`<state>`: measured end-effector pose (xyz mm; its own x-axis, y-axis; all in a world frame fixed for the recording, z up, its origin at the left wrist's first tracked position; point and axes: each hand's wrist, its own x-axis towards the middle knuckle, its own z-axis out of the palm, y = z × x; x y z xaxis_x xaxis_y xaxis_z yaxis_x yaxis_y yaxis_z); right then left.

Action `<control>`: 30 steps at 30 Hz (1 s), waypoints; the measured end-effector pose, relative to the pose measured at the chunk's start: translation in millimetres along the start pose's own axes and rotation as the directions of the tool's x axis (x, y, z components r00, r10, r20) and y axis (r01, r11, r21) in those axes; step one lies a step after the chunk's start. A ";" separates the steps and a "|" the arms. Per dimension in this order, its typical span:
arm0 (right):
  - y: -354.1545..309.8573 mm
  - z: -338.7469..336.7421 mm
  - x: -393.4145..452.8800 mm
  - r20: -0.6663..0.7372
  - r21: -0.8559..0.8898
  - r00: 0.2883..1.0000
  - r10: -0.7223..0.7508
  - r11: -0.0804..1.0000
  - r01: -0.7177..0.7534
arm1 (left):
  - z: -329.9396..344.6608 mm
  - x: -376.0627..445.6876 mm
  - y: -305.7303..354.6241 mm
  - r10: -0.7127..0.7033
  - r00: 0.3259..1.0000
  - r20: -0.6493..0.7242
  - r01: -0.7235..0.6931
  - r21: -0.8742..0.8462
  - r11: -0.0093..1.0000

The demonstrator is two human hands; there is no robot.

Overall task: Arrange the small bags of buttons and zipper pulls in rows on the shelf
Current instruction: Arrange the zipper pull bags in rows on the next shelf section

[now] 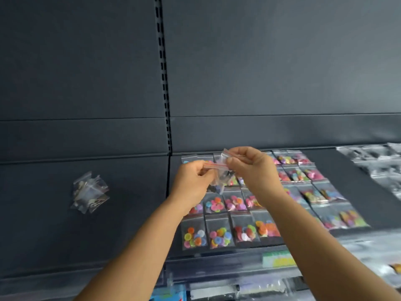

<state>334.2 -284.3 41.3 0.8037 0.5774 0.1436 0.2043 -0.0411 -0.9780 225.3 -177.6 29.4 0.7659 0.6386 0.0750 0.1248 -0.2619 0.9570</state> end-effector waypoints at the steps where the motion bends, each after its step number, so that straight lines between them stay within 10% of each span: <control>1: 2.3 -17.8 -1.7 -0.003 0.004 1.000 0.027 1.000 -0.027 | 17.2 0.2 6.2 0.001 1.000 0.013 -0.001 -0.019 1.000; 30: 63.1 -438.3 -74.7 -0.530 0.230 0.797 0.291 0.953 -0.195 | 447.5 -25.9 133.8 0.103 0.888 0.448 -0.040 -0.147 0.988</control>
<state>532.0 -687.4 35.1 0.9958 0.0163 -0.0898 -0.0903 0.0355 -0.9953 504.4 -553.0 30.1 0.9756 0.2159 0.0391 0.0000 -0.1782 0.9840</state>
